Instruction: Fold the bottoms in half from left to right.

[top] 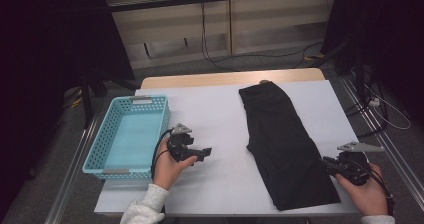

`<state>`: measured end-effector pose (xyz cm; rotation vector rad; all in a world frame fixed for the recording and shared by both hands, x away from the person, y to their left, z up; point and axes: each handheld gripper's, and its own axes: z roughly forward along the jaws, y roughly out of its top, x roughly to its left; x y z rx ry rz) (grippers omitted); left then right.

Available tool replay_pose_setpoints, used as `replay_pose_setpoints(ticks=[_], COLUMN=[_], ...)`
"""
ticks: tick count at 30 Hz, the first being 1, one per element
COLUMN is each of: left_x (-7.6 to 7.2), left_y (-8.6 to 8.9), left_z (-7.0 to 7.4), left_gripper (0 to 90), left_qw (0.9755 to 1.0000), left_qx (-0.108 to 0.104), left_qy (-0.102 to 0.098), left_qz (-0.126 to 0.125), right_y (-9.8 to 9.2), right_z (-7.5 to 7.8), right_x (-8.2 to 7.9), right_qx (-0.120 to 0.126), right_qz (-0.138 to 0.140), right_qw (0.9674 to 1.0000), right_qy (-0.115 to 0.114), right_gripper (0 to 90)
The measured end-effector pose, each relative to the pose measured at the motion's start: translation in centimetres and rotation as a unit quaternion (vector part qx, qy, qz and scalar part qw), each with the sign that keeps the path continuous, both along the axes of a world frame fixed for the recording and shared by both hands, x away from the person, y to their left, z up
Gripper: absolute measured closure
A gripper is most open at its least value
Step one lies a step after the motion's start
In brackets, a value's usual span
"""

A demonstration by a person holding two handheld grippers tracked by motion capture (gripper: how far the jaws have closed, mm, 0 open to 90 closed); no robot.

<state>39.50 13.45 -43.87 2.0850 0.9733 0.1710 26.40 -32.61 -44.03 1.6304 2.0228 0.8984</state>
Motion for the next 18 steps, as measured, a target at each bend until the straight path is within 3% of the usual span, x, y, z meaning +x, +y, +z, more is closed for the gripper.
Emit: replay_pose_setpoints(ticks=[2, 7, 10, 12, 15, 18], left_x=[0.0, 0.1, 0.1, 0.1, 0.0, -0.1], left_y=[0.0, 0.0, 0.1, 0.2, 0.3, 0.6], left_z=[0.0, 0.0, 0.1, 0.2, 0.3, 0.3], left_gripper=[15.6, 15.4, 14.9, 14.7, 14.1, 13.4], left_qw=[1.0, 1.0, 1.0, 1.0, 1.0, 1.0], left_qx=[0.001, -0.002, -0.002, -0.002, -0.001, 0.0], left_qy=[0.003, 0.003, 0.001, 0.0, -0.002, 0.0], left_qz=[-0.001, 0.004, 0.004, 0.006, 0.007, 0.006], right_y=[0.2, 1.5, 2.5, 3.1, 3.7, 4.3], right_z=[-0.1, 0.0, 0.1, 0.3, 0.7, 0.9], right_x=[0.2, 1.4, 2.4, 3.0, 4.0, 4.8], right_qx=[0.002, -0.009, -0.012, -0.006, 0.014, 0.006], right_qz=[0.004, 0.019, 0.03, 0.026, 0.016, 0.004], right_qw=[0.9999, 0.9993, 0.999, 0.9986, 0.9979, 0.9972], right_qy=[-0.01, -0.031, -0.03, -0.047, -0.06, -0.074], right_gripper=[70.6, 46.2, 34.3, 27.3, 22.1, 18.5])
